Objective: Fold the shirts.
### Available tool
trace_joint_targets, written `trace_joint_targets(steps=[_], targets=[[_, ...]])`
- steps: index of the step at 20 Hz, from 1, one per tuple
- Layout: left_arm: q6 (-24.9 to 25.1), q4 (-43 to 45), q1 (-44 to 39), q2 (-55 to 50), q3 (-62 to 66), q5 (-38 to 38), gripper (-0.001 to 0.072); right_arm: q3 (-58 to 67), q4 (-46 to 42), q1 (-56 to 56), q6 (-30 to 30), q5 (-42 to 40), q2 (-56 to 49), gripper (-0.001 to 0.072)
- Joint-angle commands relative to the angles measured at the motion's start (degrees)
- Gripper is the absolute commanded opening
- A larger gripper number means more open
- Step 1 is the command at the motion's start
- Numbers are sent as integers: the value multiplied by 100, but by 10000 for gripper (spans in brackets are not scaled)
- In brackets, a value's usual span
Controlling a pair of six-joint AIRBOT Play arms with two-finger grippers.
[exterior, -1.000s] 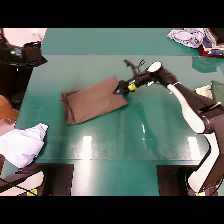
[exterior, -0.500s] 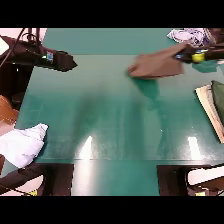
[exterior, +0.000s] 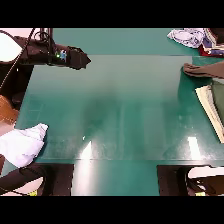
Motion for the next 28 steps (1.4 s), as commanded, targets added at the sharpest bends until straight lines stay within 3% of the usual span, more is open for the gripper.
trace_joint_targets(steps=[1,9,12,17,21,25,28], targets=[[-28,-42,-42,4,0,70,31,92,297,-369,-83,-275,-20,14],[-24,-63,-42,4,0,63,31,1762,575,-699,-210,50,122,14],[-20,-61,-42,4,0,61,31,1150,573,-901,-426,92,588,14],[-15,-61,-42,4,0,-116,31,402,448,-1478,-804,863,1091,15],[-11,-61,-42,4,0,-195,31,-125,-710,-2098,-800,1532,1440,16],[-11,-61,-42,4,0,-229,31,-1036,-1508,-2695,-800,1561,1932,25],[-9,-61,-42,4,0,-232,31,-1565,-1696,-3154,-800,1530,2157,321]])
